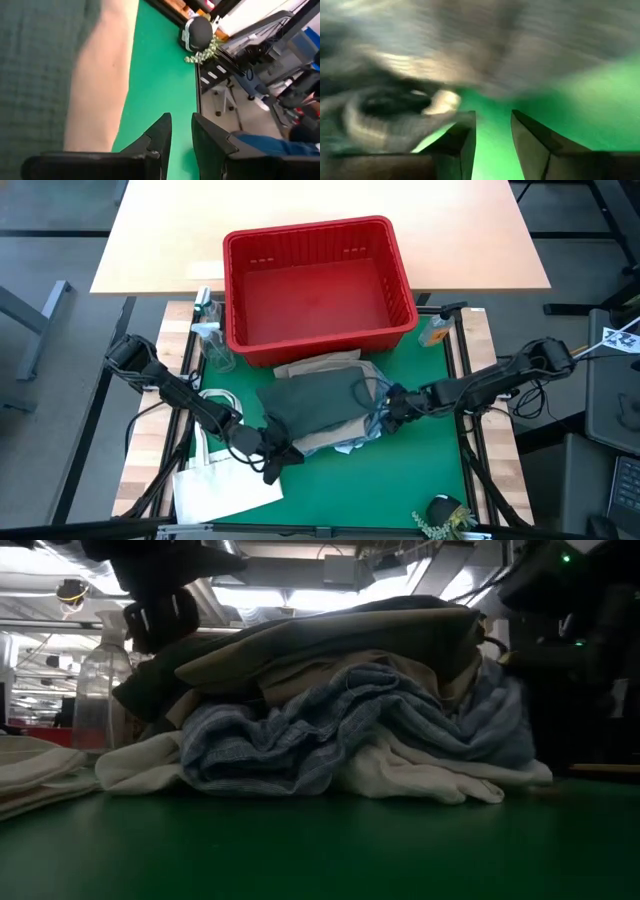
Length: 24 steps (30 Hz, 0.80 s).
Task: Fold Laundry from Bin
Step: Put the stack of folded clothes into the red bin
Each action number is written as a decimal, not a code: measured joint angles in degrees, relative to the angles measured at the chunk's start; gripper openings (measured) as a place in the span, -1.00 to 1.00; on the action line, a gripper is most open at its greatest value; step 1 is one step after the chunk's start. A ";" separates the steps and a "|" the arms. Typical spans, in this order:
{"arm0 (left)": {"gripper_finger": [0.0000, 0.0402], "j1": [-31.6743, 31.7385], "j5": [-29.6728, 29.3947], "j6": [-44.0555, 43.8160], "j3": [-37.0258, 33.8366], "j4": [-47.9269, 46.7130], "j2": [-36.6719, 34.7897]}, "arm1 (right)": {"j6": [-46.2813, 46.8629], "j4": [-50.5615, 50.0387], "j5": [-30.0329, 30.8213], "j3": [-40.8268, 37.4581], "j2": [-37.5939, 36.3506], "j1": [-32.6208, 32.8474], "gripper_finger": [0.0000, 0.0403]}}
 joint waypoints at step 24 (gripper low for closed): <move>-0.65 10.08 -24.98 19.29 -0.02 -5.16 -9.14 | 4.89 2.81 13.14 7.51 -13.26 17.02 -0.38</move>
